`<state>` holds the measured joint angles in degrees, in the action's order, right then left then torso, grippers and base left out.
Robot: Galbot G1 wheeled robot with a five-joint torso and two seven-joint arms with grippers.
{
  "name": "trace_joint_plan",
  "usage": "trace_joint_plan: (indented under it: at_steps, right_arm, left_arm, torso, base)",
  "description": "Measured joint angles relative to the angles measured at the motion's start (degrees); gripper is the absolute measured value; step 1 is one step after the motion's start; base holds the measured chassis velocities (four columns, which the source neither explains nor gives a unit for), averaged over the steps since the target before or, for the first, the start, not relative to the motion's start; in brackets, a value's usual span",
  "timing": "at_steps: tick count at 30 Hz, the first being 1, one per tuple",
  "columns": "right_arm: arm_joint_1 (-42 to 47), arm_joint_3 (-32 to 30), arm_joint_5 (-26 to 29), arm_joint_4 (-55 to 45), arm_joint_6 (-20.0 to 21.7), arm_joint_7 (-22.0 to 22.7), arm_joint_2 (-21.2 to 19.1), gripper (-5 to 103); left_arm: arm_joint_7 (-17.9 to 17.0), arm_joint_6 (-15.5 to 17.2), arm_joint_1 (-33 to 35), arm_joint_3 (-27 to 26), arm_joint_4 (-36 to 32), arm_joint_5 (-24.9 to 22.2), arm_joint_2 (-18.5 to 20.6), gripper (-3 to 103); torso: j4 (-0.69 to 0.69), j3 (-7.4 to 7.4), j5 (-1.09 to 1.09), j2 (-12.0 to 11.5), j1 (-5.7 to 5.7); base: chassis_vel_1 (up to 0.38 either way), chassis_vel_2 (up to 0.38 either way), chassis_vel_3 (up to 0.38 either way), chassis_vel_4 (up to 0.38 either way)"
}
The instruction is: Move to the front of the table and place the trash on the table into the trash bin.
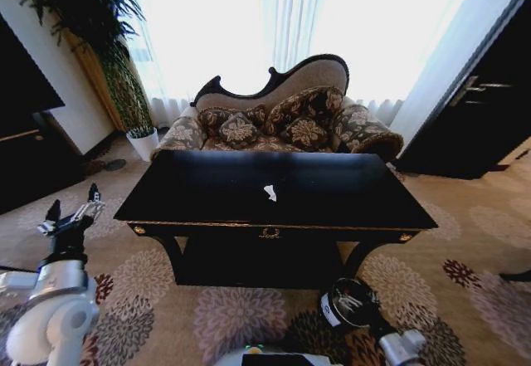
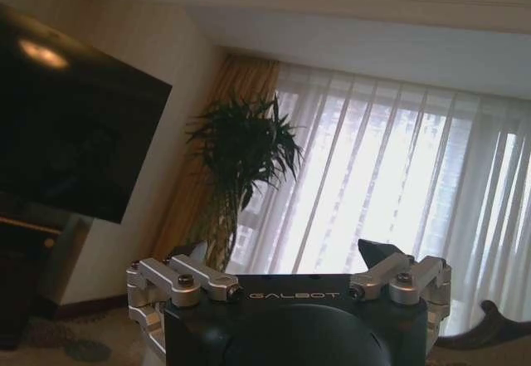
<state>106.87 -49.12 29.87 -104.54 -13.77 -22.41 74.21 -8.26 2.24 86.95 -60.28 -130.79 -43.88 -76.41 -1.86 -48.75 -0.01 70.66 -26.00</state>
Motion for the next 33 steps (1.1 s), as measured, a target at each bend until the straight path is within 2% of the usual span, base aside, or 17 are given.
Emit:
trace_joint_plan:
  at_steps: [2,5,6,10,11,16,21,25,26,29,30,32,33]
  right_arm:
    - [0.9,-0.5,0.6,-0.6,-0.1,0.3,-0.5,100]
    - [4.4,-2.5,2.7,-3.0,-1.1,0.6,-3.9,100]
    - [4.4,-2.5,2.7,-3.0,-1.1,0.6,-3.9,100]
    - [8.4,-3.5,4.1,-5.9,-2.4,0.5,-10.4,100]
    - [8.4,-3.5,4.1,-5.9,-2.4,0.5,-10.4,100]
    - [12.4,-3.9,4.2,-10.9,-3.8,0.4,-16.2,100]
    - [14.4,-5.4,6.3,-14.6,-3.6,1.0,-18.7,100]
    - [14.3,-9.5,14.3,-21.5,-0.3,3.1,-21.9,100]
    - [14.3,-9.5,14.3,-21.5,-0.3,3.1,-21.9,100]
    - [10.7,-10.5,18.7,-26.3,3.4,7.4,-24.0,100]
    - [10.7,-10.5,18.7,-26.3,3.4,7.4,-24.0,100]
    - [6.3,-8.9,20.3,-29.5,7.0,12.9,-25.8,100]
    - [6.3,-8.9,20.3,-29.5,7.0,12.9,-25.8,100]
  left_arm:
    - [0.0,0.1,-0.4,0.5,0.3,0.1,-0.2,100]
    - [0.0,0.2,-1.7,2.1,2.3,1.1,-0.6,100]
    - [0.0,0.2,-1.7,2.1,2.3,1.1,-0.6,100]
    - [-0.2,0.2,-2.4,3.0,3.7,1.8,-0.5,100]
    - [-0.2,0.2,-2.4,3.0,3.7,1.8,-0.5,100]
    - [-0.4,0.2,-2.6,1.9,3.6,1.2,-0.2,100]
    - [-0.4,0.2,-2.8,1.7,3.7,1.0,-0.1,100]
    - [-0.4,0.2,-2.7,1.4,3.8,1.0,-0.2,100]
    - [-0.4,0.2,-2.7,1.4,3.8,1.0,-0.2,100]
    - [-0.5,0.2,-2.4,0.6,3.7,0.5,0.3,100]
    - [-0.5,0.2,-2.4,0.6,3.7,0.5,0.3,100]
    - [-0.6,0.2,-1.8,-0.5,3.2,-0.1,1.0,100]
    - [-0.6,0.2,-1.8,-0.5,3.2,-0.1,1.0,100]
  torso:
    - [-0.01,0.0,0.01,0.0,0.0]
    - [-0.02,0.0,0.02,0.0,0.0]
    - [-0.02,0.0,0.02,0.0,0.0]
    - [0.0,0.0,-0.01,0.0,0.0]
    - [0.0,0.0,-0.01,0.0,0.0]
    - [0.0,0.0,0.02,0.0,0.0]
    - [0.0,0.0,0.0,0.0,0.0]
    - [-0.01,0.0,0.0,0.0,0.0]
    - [-0.01,0.0,0.0,0.0,0.0]
    - [0.0,0.0,-0.01,0.0,0.0]
    - [0.0,0.0,-0.01,0.0,0.0]
    - [0.0,-0.01,-0.01,0.0,0.0]
    - [0.0,-0.01,-0.01,0.0,0.0]
  base:
    - [0.0,0.0,0.0,0.0]
    - [0.0,0.0,0.0,0.0]
    - [0.0,0.0,0.0,0.0]
    - [0.0,0.0,0.0,0.0]
    - [0.0,0.0,0.0,0.0]
    - [0.0,0.0,0.0,0.0]
    - [0.0,0.0,0.0,0.0]
    - [0.0,0.0,0.0,0.0]
    - [0.0,0.0,0.0,0.0]
    - [0.0,0.0,0.0,0.0]
    - [0.0,0.0,0.0,0.0]
    - [0.0,0.0,0.0,0.0]
    - [0.0,0.0,0.0,0.0]
